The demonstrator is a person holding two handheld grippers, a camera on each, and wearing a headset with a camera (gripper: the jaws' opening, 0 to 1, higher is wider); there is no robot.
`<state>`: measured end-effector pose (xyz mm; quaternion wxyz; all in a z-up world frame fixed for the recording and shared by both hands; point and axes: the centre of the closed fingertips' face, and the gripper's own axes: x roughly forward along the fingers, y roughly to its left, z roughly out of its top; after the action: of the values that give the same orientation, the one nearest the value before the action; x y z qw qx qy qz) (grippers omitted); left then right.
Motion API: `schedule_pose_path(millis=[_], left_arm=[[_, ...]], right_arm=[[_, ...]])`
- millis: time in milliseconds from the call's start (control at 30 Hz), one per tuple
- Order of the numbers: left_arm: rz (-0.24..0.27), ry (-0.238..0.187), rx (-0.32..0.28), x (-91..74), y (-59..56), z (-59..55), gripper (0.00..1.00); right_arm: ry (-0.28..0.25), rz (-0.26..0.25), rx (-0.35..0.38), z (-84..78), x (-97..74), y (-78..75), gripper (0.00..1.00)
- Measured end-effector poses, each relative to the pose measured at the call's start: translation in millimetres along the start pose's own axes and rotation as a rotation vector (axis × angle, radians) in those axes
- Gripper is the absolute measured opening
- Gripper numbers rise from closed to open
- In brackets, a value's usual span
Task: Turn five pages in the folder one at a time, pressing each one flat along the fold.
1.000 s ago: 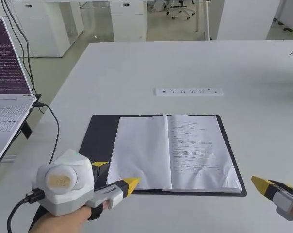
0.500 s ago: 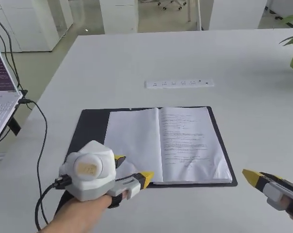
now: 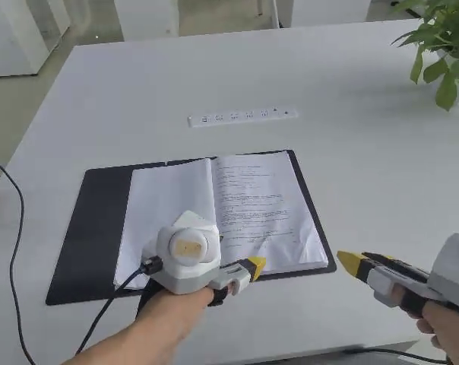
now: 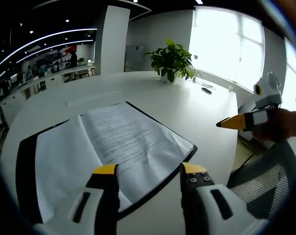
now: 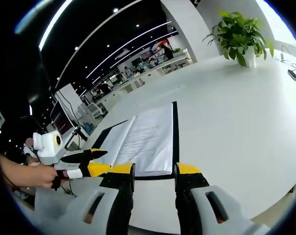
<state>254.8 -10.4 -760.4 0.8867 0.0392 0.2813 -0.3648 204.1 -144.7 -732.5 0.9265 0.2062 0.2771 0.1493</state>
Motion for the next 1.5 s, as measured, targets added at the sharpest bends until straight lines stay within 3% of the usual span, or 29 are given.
schedule_pose_path(millis=[233,433,700,800,833,867,1100,1500], left_arm=[[-0.006,0.020,0.013,23.9,-9.5,0.3,0.49],[0.007,0.032,0.025,39.0,-9.3,-3.9,0.49],[0.047,-0.011,0.039,58.2,-6.2,-2.3,0.45],[0.060,-0.013,0.060,63.5,-6.3,-6.7,0.42],[0.064,0.008,0.072,66.0,-6.2,-13.1,0.43],[0.074,-0.006,0.102,67.0,-5.5,-13.1,0.43],[0.073,-0.072,0.107,65.1,-4.5,-15.7,0.42],[0.056,-0.096,0.118,66.5,-5.5,-15.5,0.38]], right_arm=[[0.016,0.007,-0.001,-2.4,5.3,-5.7,0.30],[0.025,0.007,0.001,-4.7,9.9,-9.8,0.30],[0.022,0.013,0.015,-5.1,13.5,-11.5,0.30],[0.022,0.019,0.021,-6.0,15.7,-11.0,0.29],[0.023,0.022,0.020,-6.4,16.6,-10.3,0.29],[0.023,0.020,0.021,-6.8,17.5,-10.6,0.29],[0.025,0.028,0.032,-8.3,23.1,-10.2,0.29],[0.052,0.051,0.019,-16.2,30.4,-7.4,0.29]])
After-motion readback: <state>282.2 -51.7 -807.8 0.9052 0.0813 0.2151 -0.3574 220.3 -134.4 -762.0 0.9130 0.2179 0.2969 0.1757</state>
